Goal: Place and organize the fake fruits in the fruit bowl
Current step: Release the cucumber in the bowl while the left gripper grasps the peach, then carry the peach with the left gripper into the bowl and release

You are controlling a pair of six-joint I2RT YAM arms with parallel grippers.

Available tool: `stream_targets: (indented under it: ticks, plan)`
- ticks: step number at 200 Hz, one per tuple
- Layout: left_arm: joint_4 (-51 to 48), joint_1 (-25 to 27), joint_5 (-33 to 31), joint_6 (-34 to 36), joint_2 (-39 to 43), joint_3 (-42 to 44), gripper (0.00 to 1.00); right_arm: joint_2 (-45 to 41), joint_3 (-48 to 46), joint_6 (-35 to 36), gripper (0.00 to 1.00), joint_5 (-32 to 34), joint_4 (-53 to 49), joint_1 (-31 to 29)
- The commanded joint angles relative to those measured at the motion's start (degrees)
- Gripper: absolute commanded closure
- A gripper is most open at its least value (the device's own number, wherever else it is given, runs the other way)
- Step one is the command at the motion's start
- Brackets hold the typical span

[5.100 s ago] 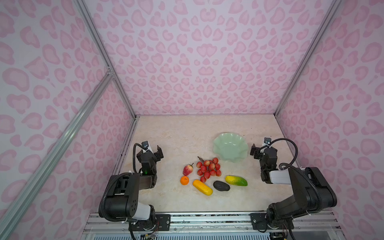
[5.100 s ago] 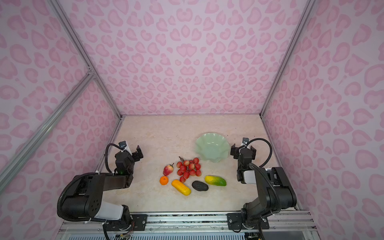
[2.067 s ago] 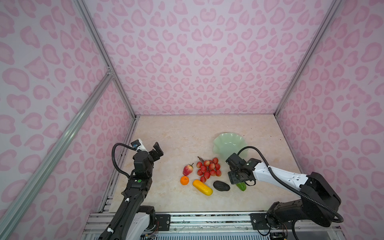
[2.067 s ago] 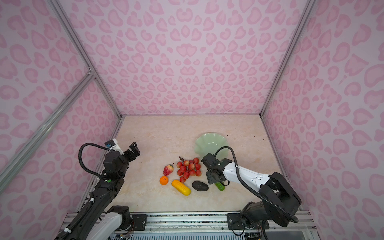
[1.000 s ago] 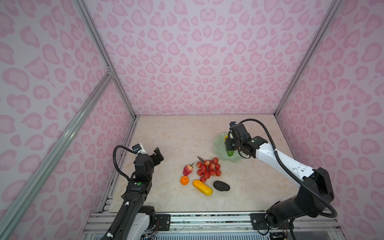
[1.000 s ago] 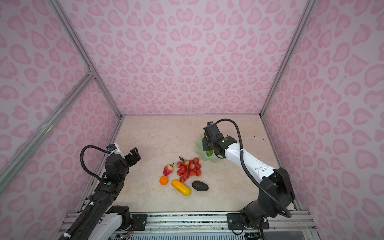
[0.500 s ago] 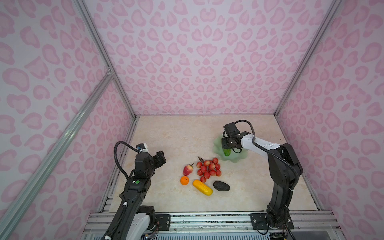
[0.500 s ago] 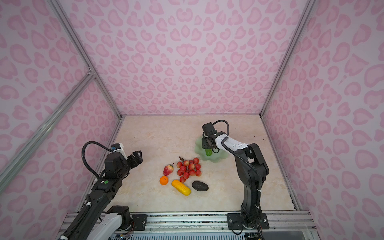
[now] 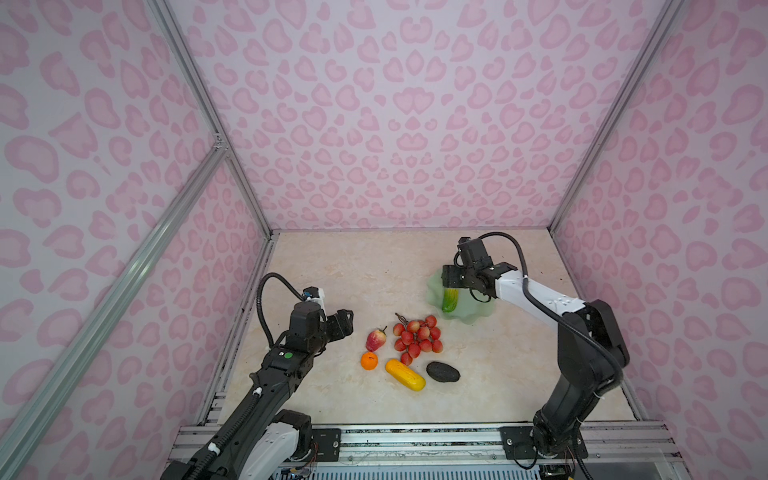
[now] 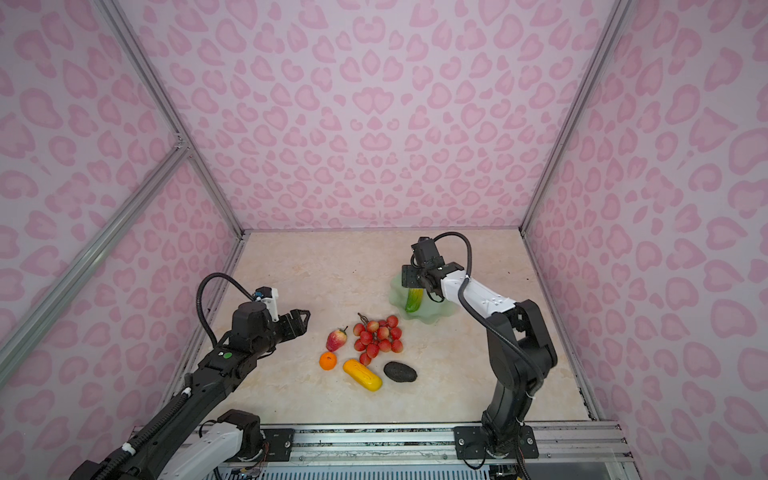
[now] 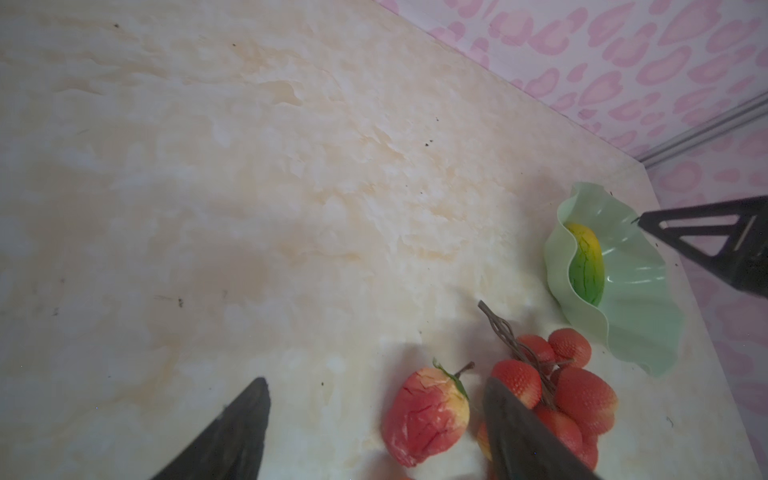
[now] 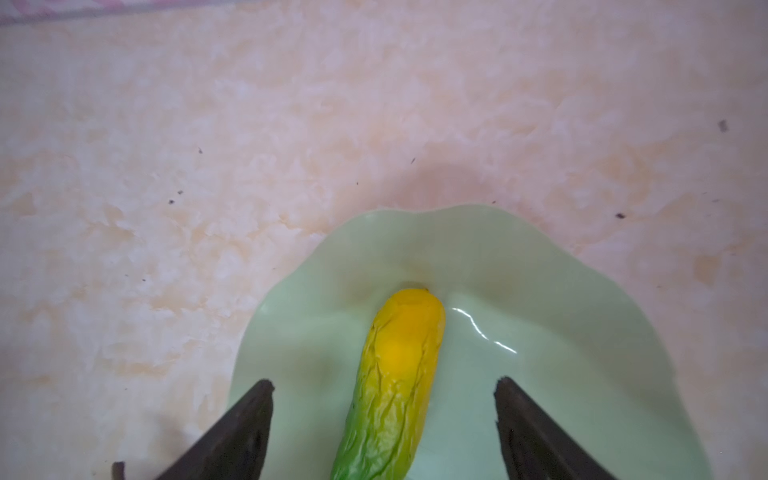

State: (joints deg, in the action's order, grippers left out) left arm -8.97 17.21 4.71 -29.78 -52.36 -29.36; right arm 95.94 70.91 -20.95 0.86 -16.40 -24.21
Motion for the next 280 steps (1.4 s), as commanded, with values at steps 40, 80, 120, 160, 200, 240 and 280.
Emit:
stream_targets:
  ticks: [40,80,120,160,200,240,280]
  plan:
    - [2.6,11.6,-3.0,2.5,-10.1,-3.5,0.19,-16.5,-10.8,0.5,0.08,4.2,9.3,0.1]
    - [1.4,17.1,-6.5,1.1,-21.4,-7.9,0.19,-19.3,-13.0,0.4,0.08,5.3,7.0,0.5]
    - [-0.5,19.4,-8.2,-1.0,-27.1,-9.7,0.2,-20.7,-14.3,0.1,0.08,4.3,7.1,1.4]
    - [-1.6,19.7,-9.7,-2.1,-28.1,-9.0,0.22,-20.8,-14.7,-0.3,0.08,3.2,7.8,2.2]
    - [-1.0,19.7,-11.0,-1.8,-30.8,-9.8,0.34,-20.4,-15.0,-0.9,0.08,1.8,8.1,2.9]
    - [-1.5,19.7,-10.7,0.1,-32.8,-12.7,0.53,-20.8,-15.4,-1.0,0.08,1.2,8.1,3.1]
    - [-3.8,19.7,-10.3,4.3,-28.6,-16.9,0.58,-21.9,-16.2,-1.7,0.08,1.2,8.2,3.7]
